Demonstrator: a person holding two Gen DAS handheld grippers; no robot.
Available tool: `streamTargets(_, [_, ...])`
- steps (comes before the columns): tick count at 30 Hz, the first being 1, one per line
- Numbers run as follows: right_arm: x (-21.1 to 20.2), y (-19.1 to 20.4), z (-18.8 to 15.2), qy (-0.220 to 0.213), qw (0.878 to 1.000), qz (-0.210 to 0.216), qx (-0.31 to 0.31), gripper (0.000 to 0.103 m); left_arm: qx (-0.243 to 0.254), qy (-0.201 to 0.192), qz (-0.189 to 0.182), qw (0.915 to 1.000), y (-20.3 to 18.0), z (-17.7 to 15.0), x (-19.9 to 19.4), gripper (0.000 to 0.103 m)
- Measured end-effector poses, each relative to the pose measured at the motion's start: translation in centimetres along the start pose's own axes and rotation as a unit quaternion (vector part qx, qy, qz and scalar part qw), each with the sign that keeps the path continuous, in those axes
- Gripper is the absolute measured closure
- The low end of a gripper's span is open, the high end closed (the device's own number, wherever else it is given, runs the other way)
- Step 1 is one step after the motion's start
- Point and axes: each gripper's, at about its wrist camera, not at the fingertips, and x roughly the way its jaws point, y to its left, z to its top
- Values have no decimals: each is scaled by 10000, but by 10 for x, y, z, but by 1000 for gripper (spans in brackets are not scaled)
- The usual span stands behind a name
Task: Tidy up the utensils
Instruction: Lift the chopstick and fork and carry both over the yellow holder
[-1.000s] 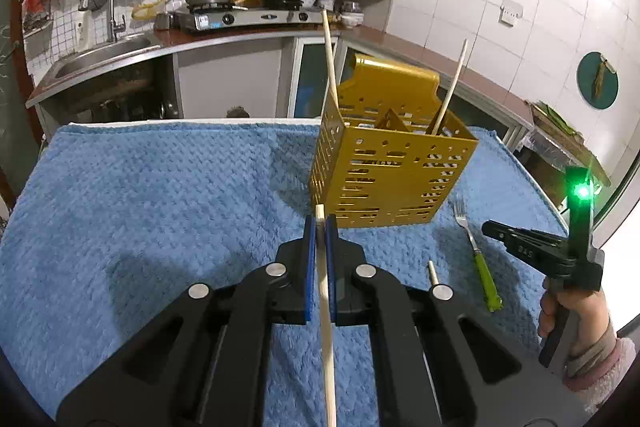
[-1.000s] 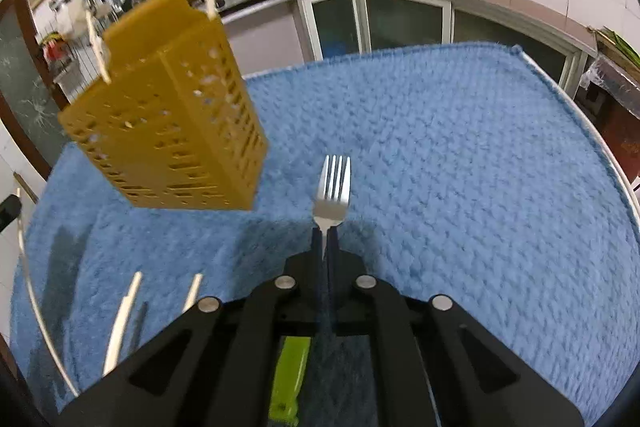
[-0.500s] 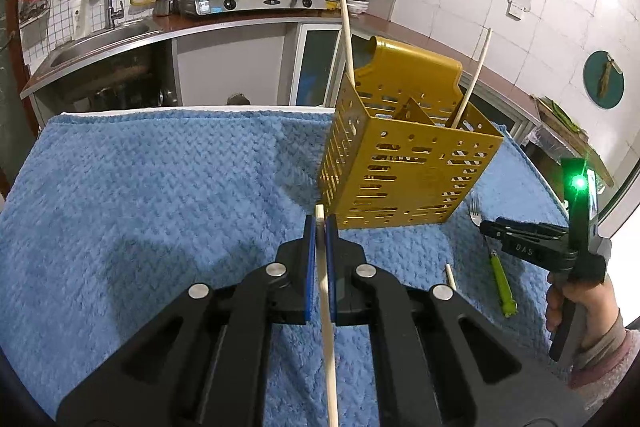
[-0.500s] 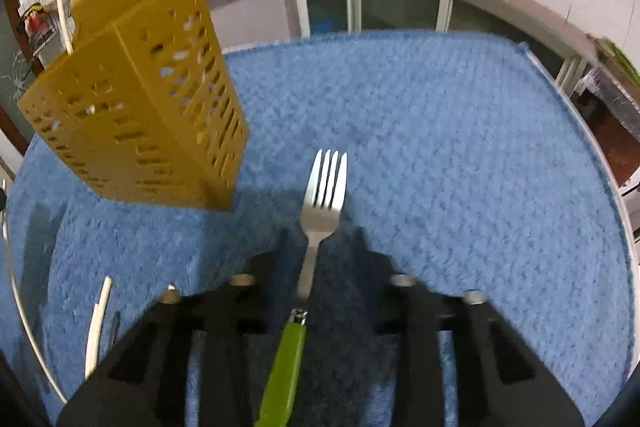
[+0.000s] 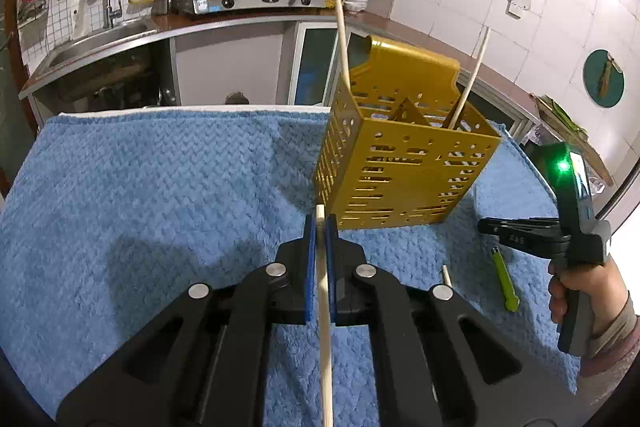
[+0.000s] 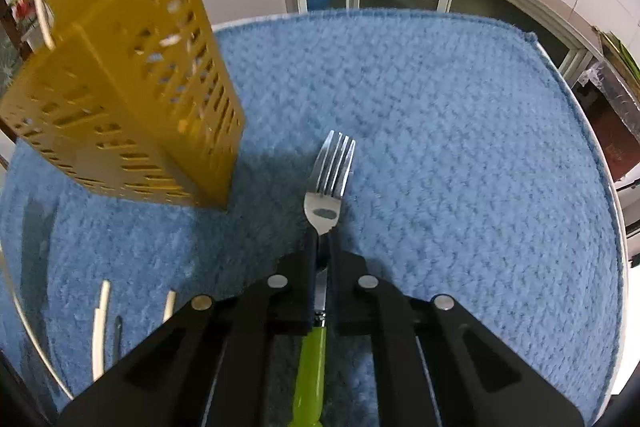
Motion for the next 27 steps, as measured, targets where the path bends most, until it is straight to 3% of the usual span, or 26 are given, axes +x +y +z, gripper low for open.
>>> streamTargets(9, [-61, -24, -34, -1154, 9908, 610, 346, 98, -7, -375, -148, 9992, -3, 2, -29, 100])
streamTargets(18, [-95, -25, -53, -2438, 9652, 906, 261, 98, -27, -601, -214, 9980, -4, 2, -49, 100])
streamTargets(27, [-110, -16, -53, -3072, 9460, 1028, 149, 97, 0, -969, -231, 9950, -1, 12, -70, 100])
